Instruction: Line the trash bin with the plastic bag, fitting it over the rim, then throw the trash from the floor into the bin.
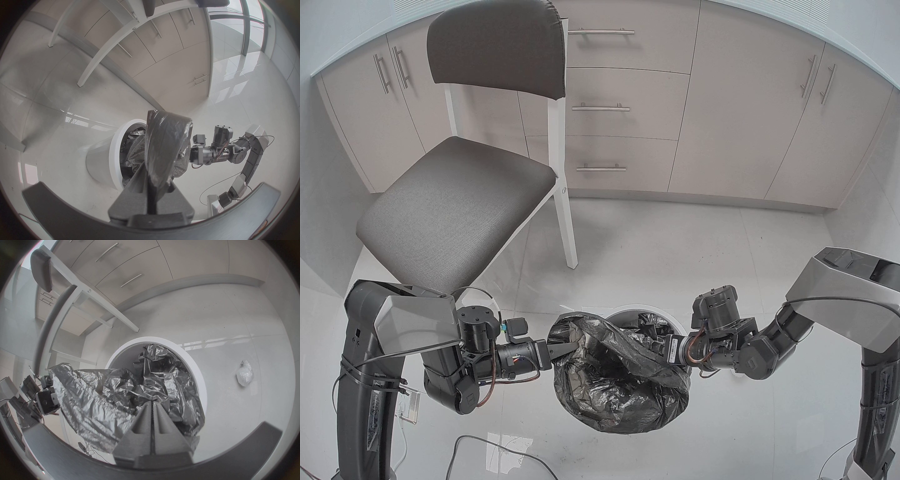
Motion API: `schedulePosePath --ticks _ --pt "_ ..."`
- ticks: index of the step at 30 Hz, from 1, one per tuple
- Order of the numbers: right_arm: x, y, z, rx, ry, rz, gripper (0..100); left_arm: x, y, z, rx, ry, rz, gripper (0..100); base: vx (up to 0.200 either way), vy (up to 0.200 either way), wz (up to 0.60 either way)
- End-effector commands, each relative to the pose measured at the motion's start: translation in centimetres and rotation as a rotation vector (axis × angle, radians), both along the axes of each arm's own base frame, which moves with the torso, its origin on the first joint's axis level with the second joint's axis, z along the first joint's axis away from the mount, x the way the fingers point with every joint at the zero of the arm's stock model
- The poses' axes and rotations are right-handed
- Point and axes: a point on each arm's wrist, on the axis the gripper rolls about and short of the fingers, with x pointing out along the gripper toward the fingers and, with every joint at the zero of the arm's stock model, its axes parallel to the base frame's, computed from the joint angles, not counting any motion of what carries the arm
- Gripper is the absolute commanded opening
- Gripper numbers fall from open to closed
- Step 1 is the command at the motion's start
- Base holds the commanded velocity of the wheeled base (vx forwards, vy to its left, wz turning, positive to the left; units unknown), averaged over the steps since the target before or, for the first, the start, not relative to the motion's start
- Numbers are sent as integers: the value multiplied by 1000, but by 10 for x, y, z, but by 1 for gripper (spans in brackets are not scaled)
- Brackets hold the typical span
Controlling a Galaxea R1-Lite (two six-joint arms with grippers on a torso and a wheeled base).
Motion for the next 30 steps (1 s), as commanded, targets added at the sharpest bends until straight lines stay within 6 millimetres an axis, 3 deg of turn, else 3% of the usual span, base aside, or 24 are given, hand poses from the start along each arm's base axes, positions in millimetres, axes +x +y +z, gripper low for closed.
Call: schedulePosePath --ticks 1,22,30 --pt "20 1 -19 -13 -1 -28 0 0 0 -1 0 1 0 0 0 0 0" --pt "64 5 -42 -43 -58 -43 0 0 0 -1 0 1 0 0 0 0 0" --pt "68 3 -44 -48 -64 -43 0 0 0 -1 1 0 0 0 0 0 0"
